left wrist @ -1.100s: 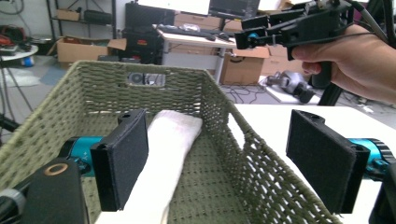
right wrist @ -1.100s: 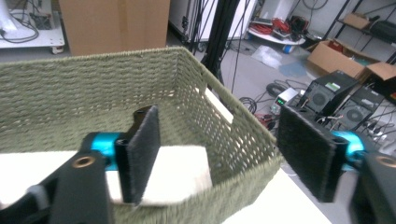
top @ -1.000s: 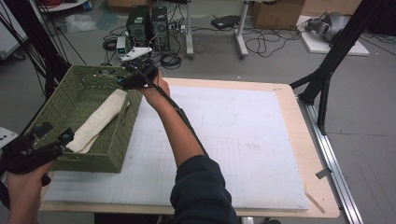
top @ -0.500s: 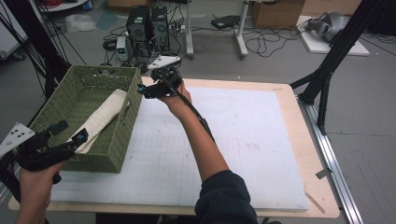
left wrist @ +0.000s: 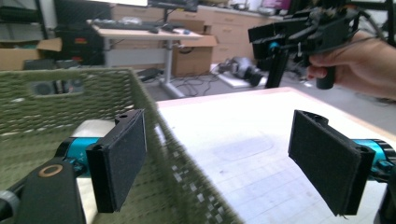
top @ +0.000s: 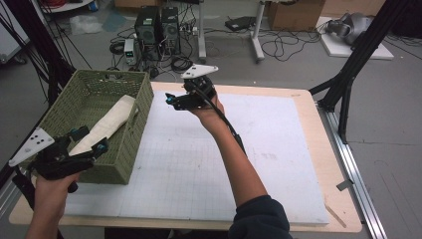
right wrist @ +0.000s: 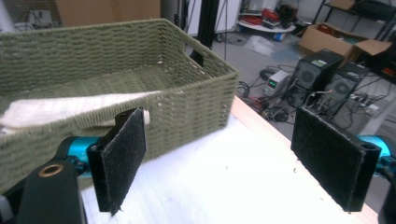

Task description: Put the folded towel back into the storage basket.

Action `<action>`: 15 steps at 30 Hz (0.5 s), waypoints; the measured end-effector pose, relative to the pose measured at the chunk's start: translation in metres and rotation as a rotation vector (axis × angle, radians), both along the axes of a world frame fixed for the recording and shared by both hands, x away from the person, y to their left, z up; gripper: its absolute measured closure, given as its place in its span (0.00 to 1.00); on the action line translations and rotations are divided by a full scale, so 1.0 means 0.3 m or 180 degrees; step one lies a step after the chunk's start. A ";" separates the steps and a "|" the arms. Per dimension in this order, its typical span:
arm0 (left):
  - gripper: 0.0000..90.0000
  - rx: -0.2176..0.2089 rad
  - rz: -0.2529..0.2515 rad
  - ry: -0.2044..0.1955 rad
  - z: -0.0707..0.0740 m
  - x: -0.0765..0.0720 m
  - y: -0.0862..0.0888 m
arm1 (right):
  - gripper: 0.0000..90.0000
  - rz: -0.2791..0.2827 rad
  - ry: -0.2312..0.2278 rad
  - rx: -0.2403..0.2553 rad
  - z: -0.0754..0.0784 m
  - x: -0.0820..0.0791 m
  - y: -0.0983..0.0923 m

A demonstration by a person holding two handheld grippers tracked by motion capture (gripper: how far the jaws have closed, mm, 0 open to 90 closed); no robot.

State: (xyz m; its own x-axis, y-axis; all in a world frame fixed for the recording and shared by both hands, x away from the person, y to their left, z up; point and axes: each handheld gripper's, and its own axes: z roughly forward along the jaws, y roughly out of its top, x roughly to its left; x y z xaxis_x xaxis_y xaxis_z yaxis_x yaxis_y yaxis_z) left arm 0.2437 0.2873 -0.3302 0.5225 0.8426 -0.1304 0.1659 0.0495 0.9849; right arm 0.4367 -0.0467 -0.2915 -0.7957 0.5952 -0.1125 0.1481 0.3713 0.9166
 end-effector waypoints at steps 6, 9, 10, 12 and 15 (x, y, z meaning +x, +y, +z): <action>0.22 -0.0067 -0.0213 -0.0038 -0.006 0.020 -0.033 | 0.19 -0.0067 -0.0055 0.0002 -0.001 -0.030 -0.078; 0.22 -0.0044 -0.0268 -0.0023 -0.007 0.030 -0.053 | 0.19 -0.0115 -0.0051 0.0032 -0.004 -0.043 -0.114; 0.22 -0.0041 -0.0281 -0.0019 -0.007 0.033 -0.061 | 0.19 -0.0131 -0.0048 0.0044 -0.006 -0.047 -0.125; 0.22 -0.0038 -0.0330 0.0007 -0.008 0.039 -0.075 | 0.19 -0.0171 -0.0045 0.0052 -0.011 -0.058 -0.150; 0.22 -0.0039 -0.0393 0.0062 -0.011 0.049 -0.096 | 0.19 -0.0239 -0.0055 0.0043 -0.020 -0.079 -0.190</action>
State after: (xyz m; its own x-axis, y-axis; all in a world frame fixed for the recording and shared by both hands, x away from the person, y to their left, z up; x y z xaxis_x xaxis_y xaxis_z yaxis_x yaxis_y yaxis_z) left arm 0.2582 0.2585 -0.3334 0.6195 0.7702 -0.1514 0.1907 0.0394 0.9809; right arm 0.4130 -0.1036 -0.2974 -0.7467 0.6547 -0.1175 0.1591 0.3473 0.9242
